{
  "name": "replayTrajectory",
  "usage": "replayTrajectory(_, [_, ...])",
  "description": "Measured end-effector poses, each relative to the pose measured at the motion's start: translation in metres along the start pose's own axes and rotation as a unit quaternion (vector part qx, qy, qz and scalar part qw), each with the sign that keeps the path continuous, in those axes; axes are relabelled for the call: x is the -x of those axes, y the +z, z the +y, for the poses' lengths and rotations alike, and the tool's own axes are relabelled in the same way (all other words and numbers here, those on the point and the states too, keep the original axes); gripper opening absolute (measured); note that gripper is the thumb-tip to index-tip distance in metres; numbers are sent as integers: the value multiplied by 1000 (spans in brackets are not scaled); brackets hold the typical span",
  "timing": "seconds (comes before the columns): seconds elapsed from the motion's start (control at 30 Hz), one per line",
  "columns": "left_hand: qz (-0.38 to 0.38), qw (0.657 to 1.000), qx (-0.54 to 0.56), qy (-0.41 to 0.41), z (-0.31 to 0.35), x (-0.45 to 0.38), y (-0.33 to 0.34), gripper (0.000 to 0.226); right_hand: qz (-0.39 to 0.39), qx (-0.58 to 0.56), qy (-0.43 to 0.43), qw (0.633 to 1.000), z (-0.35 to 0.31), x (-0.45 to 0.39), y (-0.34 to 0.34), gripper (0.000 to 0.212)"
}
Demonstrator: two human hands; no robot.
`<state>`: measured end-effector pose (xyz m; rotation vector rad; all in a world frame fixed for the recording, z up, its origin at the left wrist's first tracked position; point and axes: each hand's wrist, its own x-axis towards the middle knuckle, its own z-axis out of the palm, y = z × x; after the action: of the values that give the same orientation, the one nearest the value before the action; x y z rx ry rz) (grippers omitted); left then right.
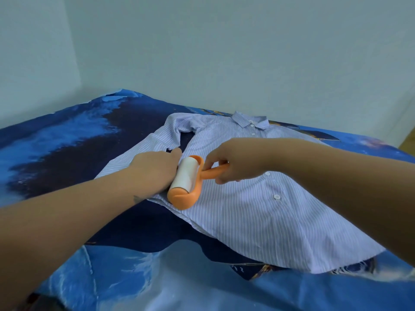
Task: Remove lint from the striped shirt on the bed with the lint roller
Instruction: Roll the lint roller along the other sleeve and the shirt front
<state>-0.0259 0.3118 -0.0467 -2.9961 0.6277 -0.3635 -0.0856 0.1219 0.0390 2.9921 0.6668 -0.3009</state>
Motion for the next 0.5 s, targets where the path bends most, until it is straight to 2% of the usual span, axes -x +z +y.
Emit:
replayTrajectory(0.23, [-18,999,36,15,-5,0,2,12,-49,-34,31,998,22,28,4,26])
replayTrajectory(0.5, [-25,997,-62,23,2,0,2,13,-113,-43,96,988,70,99,12,30])
